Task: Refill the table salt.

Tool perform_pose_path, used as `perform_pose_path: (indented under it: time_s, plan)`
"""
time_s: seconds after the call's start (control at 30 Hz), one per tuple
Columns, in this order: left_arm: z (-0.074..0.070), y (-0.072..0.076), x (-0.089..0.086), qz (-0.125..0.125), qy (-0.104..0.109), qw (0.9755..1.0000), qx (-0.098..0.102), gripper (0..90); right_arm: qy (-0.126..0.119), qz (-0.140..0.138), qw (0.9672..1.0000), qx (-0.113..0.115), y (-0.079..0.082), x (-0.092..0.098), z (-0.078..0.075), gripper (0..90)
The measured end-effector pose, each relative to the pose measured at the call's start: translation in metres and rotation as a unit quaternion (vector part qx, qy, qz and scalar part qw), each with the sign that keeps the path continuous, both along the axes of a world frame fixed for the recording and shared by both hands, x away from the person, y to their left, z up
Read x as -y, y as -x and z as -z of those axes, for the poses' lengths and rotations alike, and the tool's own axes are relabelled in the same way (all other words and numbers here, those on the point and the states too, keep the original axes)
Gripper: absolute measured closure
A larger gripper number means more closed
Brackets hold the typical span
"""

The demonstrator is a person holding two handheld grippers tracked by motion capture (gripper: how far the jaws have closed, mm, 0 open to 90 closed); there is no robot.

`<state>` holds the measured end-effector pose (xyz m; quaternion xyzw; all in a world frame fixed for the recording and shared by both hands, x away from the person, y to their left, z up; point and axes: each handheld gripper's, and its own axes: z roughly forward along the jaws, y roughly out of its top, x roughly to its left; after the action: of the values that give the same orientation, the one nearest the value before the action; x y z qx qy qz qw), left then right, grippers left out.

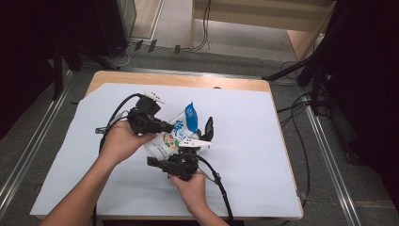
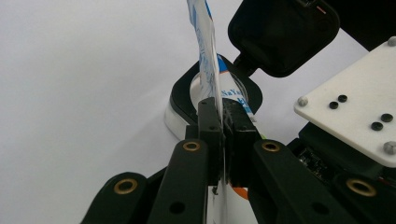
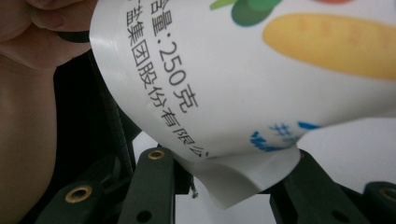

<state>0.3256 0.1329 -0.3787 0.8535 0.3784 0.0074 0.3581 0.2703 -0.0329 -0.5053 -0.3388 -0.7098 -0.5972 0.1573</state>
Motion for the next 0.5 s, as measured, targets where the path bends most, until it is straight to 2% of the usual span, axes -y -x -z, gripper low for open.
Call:
perform_pose_path:
  time_s: [0.5]
  plan:
    - [0.0089,0.0038,-0.0075,0.029,0.016,0.9995,-0.001,88.1,0.018,0.009,0.9998,-0.001,0.005,0.003,0.009,69.0]
